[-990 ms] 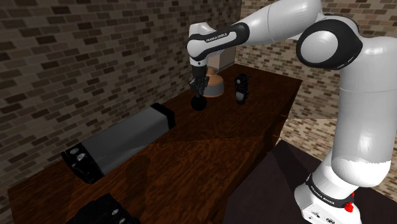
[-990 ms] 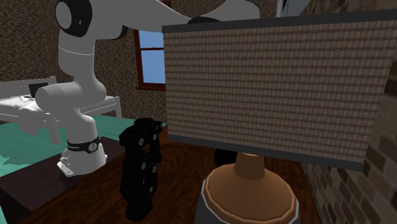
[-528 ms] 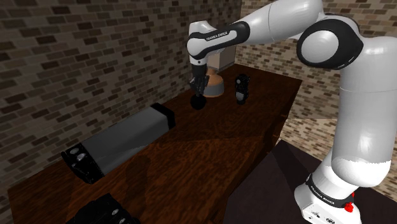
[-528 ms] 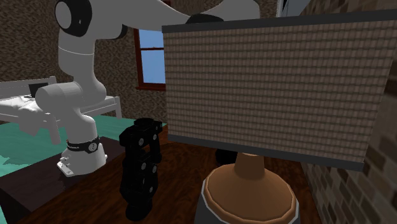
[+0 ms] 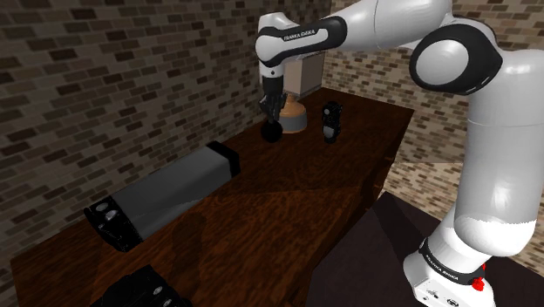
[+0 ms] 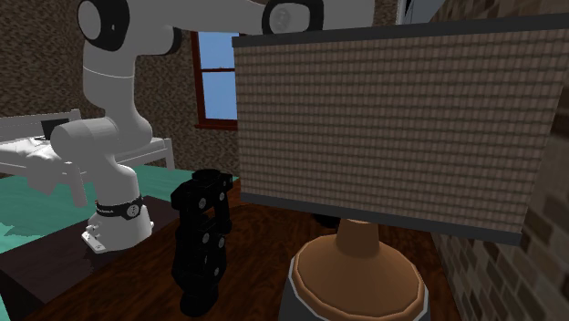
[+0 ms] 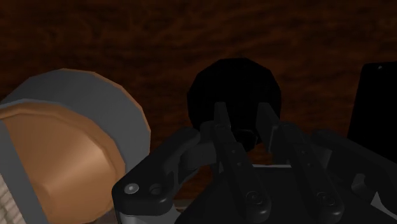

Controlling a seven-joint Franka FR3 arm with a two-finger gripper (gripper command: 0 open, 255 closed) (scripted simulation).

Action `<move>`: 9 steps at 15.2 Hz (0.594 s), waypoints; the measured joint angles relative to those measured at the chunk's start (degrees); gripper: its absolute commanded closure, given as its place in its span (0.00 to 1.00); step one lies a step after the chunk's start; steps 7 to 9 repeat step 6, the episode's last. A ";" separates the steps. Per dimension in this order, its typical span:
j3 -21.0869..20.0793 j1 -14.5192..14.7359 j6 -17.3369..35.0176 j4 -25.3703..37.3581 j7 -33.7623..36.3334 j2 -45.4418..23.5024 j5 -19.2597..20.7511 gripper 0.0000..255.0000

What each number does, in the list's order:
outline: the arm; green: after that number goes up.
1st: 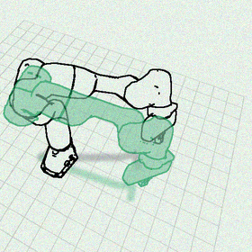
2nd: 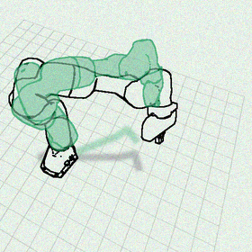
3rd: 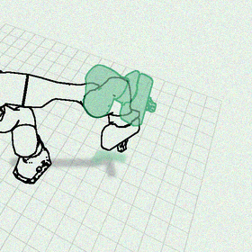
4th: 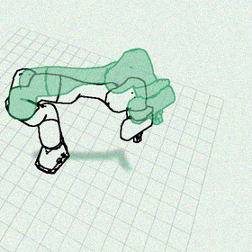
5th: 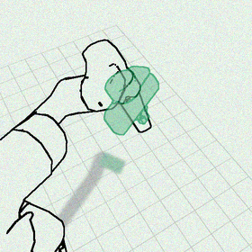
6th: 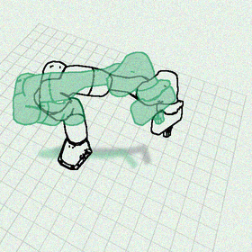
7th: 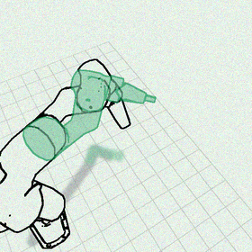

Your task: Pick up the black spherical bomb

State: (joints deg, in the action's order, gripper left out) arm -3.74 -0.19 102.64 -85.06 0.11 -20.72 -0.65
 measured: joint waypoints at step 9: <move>-0.02 0.06 -4.29 4.41 0.14 -0.11 0.02 1.00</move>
